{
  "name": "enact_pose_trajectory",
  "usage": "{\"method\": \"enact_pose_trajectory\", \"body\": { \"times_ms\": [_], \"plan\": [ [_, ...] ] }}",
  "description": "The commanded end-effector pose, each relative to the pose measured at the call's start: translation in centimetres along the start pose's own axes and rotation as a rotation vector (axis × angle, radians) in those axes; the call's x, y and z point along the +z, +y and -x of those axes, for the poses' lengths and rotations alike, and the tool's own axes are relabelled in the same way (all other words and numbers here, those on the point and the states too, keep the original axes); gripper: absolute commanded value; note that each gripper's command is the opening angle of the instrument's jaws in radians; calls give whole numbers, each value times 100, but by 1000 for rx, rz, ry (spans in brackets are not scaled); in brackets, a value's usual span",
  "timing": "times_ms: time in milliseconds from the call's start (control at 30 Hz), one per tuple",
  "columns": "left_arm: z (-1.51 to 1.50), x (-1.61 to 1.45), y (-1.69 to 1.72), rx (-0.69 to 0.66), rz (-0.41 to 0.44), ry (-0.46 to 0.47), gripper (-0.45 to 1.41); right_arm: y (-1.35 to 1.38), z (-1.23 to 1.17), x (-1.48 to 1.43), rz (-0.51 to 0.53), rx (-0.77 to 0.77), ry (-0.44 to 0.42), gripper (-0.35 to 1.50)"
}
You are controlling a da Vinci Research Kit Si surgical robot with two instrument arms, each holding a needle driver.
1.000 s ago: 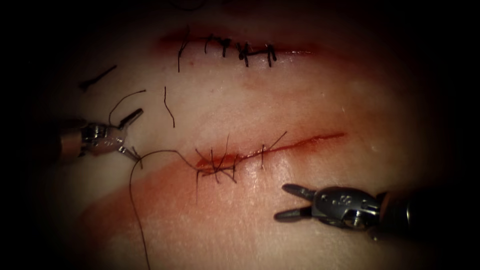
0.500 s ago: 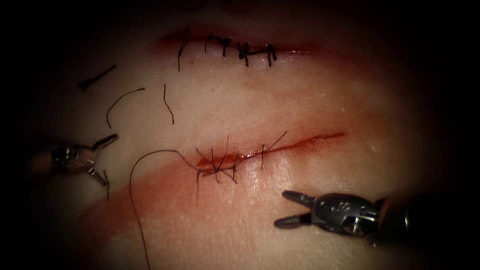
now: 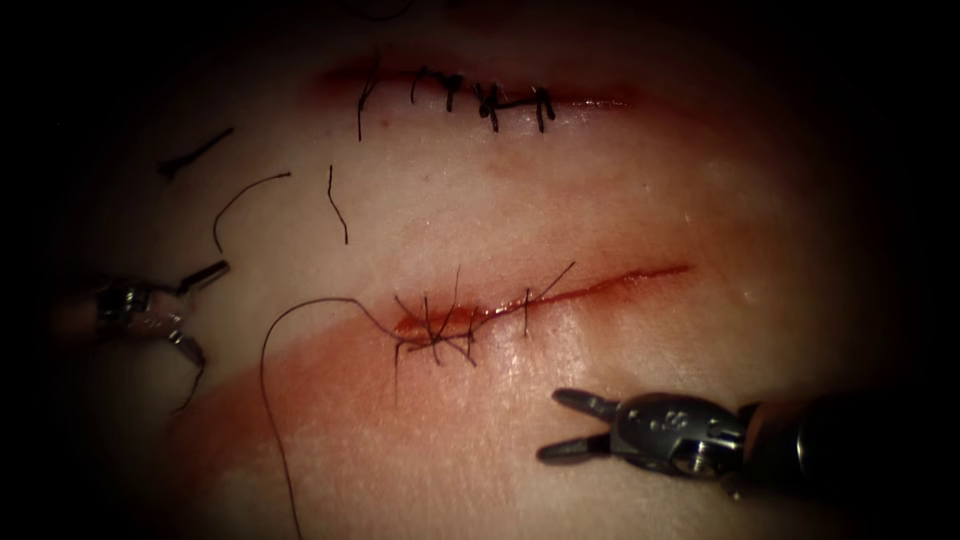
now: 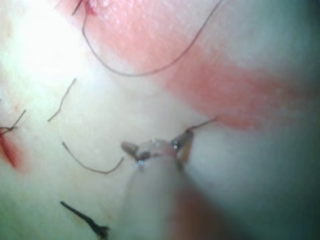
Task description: Wound Closure
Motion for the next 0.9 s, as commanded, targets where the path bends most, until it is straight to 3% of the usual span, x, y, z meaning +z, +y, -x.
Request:
{"method": "enact_pose_trajectory", "body": {
  "times_ms": [33, 267, 367, 533, 667, 700, 733, 767, 900],
  "plan": [
    [-1, 10, 1, 2, 0, 4, 130, -7, 5, 7, -5, 1, 0, 148],
    [-56, 73, -51, -31, -15, 52, 130, -12, 8, 3, -11, -5, 0, 148],
    [-64, 86, -71, -34, -37, 58, 130, -12, 9, 1, -14, -7, -2, 148],
    [-68, 91, -91, -39, -71, 82, 130, -14, 10, 4, -12, -8, -2, 148],
    [-70, 73, -94, -34, -73, 114, 126, -16, 12, 5, -12, -11, -1, 148],
    [-72, 48, -93, 5, -43, 118, 29, -15, 13, 6, -11, -11, -1, 148],
    [-72, 48, -93, 5, -43, 118, 29, -15, 13, 6, -11, -11, -1, 148],
    [-72, 30, -90, 24, -34, 92, -45, -15, 13, 7, -10, -11, -1, 148],
    [-66, 3, -80, 50, -5, 75, -45, -17, 10, 13, -11, -9, 1, 148]
  ]
}}
